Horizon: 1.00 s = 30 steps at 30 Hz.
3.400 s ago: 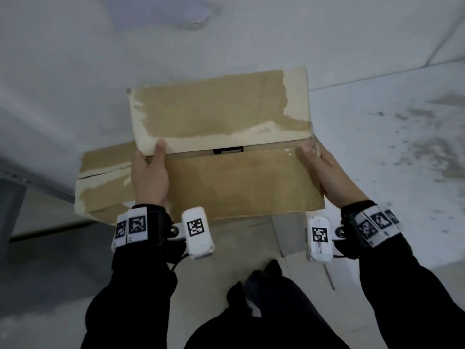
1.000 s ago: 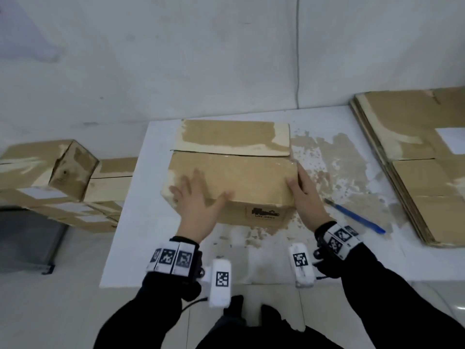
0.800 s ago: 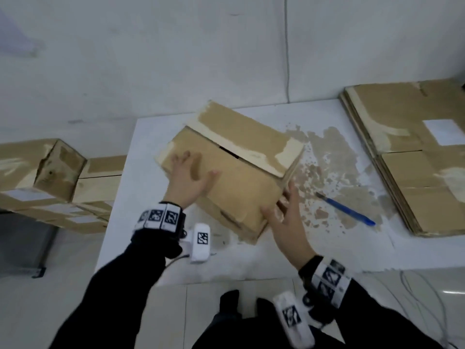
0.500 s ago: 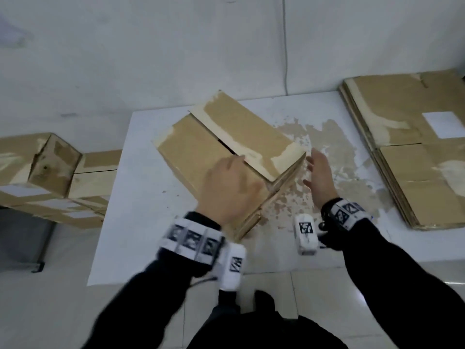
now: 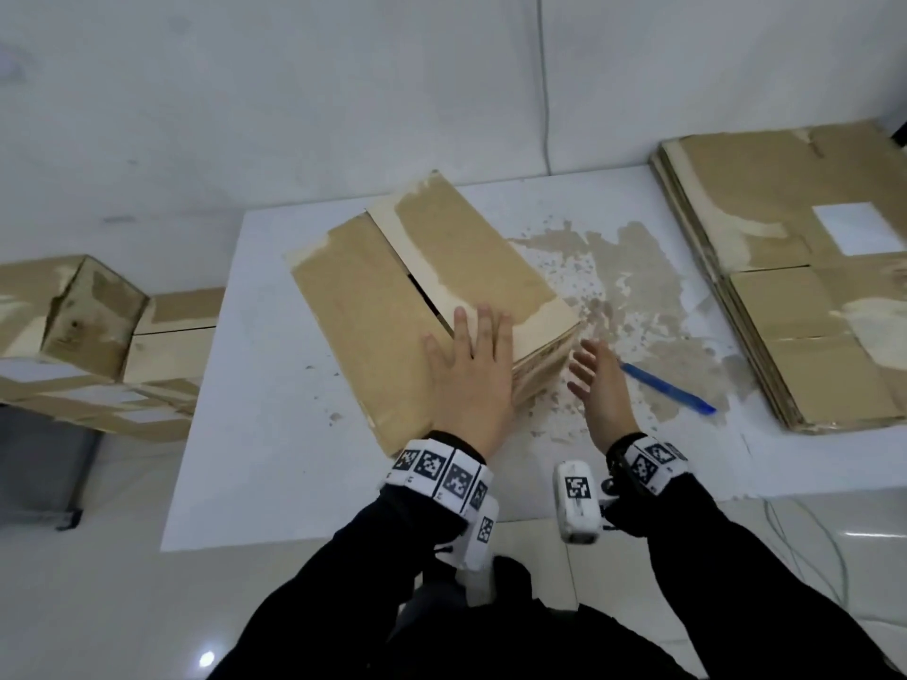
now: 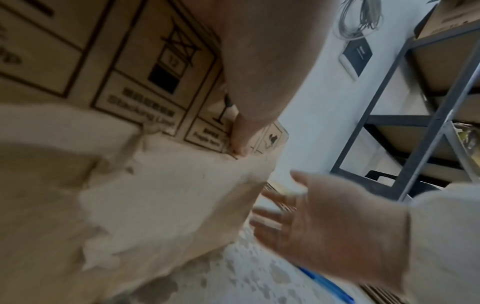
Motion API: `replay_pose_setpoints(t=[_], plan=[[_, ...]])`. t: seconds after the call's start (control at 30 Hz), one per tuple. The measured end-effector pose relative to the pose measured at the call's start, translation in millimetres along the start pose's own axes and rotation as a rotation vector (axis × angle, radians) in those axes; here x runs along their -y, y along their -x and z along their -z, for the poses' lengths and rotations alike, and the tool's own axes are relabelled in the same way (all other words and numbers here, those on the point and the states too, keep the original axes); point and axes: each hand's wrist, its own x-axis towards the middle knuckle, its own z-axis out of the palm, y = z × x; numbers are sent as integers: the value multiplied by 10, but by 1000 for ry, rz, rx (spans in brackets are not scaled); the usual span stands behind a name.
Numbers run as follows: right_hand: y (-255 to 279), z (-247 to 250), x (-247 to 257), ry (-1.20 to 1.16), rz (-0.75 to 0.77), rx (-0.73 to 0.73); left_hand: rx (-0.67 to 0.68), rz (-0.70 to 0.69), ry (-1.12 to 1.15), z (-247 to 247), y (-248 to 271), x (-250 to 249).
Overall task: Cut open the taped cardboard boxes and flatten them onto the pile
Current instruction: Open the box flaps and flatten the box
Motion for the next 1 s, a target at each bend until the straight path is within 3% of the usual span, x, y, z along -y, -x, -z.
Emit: replay_pose_setpoints(t=[0.07,0.1,0.17,0.23,0.3,0.4,0.47,0.5,0.57,0.63,0.7,0.77,0.8,0.87,0.93,1.0], plan=[[-13,34,-17,-191,-212,28,-88,-29,35,67,47,105],[4,30,-38,-240,-283,112,-178,-46,85,107,80,156],[129,-56,5,-266,-260,295,-357,-103,276,191,122,238],[261,-186,182,-285,-54,315,-421,-150,553,245,125,314],[406,-268,461,-224,211,222,-444,-132,851,256,112,395],[524,-283,843,51,618,138,-399,88,1267,235,147,477],[575,-329,930,191,761,195,-406,200,1423,224,215,513],[589,-379,929,271,786,237,-471,252,1451,230,273,551],[622,-502,852,481,827,285,-724,331,1320,327,415,658],[664,-604,706,695,941,348,-867,235,1051,512,514,764],[710,-725,522,925,1110,477,-680,159,844,627,491,845],[744,-811,367,1033,1214,601,-469,208,732,579,436,923],[754,-806,358,1037,1207,617,-444,239,708,511,426,981],[717,-649,417,943,1071,538,-458,297,722,318,446,1108],[495,-269,439,756,927,290,-448,355,766,149,529,1164],[78,232,371,765,756,-17,-447,383,802,31,615,1170]])
